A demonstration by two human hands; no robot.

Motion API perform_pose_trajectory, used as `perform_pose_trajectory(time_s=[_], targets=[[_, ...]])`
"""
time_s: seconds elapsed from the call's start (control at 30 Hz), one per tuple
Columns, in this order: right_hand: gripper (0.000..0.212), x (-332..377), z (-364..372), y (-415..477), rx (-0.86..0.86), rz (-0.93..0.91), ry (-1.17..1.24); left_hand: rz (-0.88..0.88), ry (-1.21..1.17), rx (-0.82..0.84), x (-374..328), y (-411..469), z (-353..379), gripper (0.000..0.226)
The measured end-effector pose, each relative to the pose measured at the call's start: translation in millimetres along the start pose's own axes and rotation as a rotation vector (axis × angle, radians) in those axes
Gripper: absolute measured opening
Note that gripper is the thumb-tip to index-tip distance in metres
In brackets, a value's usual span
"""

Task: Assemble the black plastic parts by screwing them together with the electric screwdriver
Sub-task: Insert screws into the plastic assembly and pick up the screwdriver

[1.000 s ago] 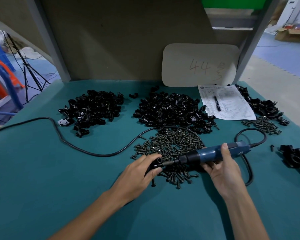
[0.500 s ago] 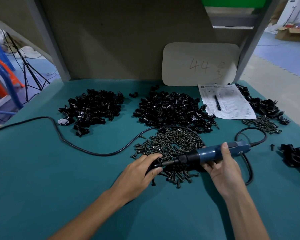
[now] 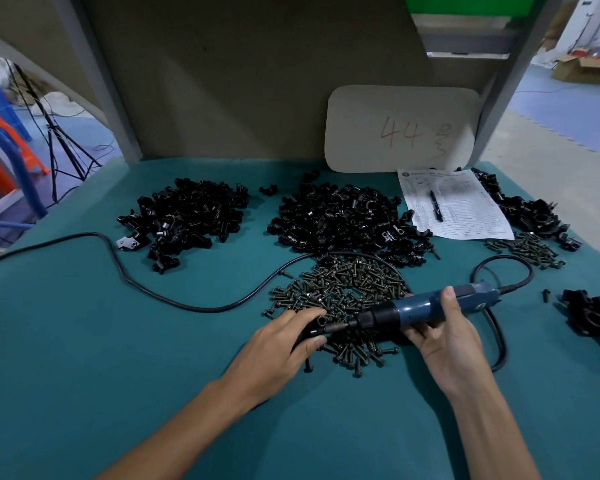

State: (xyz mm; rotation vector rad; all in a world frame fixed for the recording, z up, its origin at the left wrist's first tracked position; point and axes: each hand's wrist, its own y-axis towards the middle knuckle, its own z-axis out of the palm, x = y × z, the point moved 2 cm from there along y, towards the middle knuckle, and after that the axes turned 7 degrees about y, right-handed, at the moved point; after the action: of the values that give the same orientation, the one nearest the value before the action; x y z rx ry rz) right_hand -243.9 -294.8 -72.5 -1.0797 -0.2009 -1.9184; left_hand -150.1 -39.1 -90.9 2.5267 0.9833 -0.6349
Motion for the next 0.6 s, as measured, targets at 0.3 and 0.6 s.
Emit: perform_pose_trajectory(time_s=[0.3,0.6], targets=[[0.048,0.0,4.9,-3.6,0.023,-0.001,0.028,-0.042,0.004,-0.013,4.2,2.3,4.2,0.059],[0.068,1.4,7.5,-6.2,0.01,-0.033,0.068,-0.057,-0.01,0.003,4.1,1.8,4.1,0.048]])
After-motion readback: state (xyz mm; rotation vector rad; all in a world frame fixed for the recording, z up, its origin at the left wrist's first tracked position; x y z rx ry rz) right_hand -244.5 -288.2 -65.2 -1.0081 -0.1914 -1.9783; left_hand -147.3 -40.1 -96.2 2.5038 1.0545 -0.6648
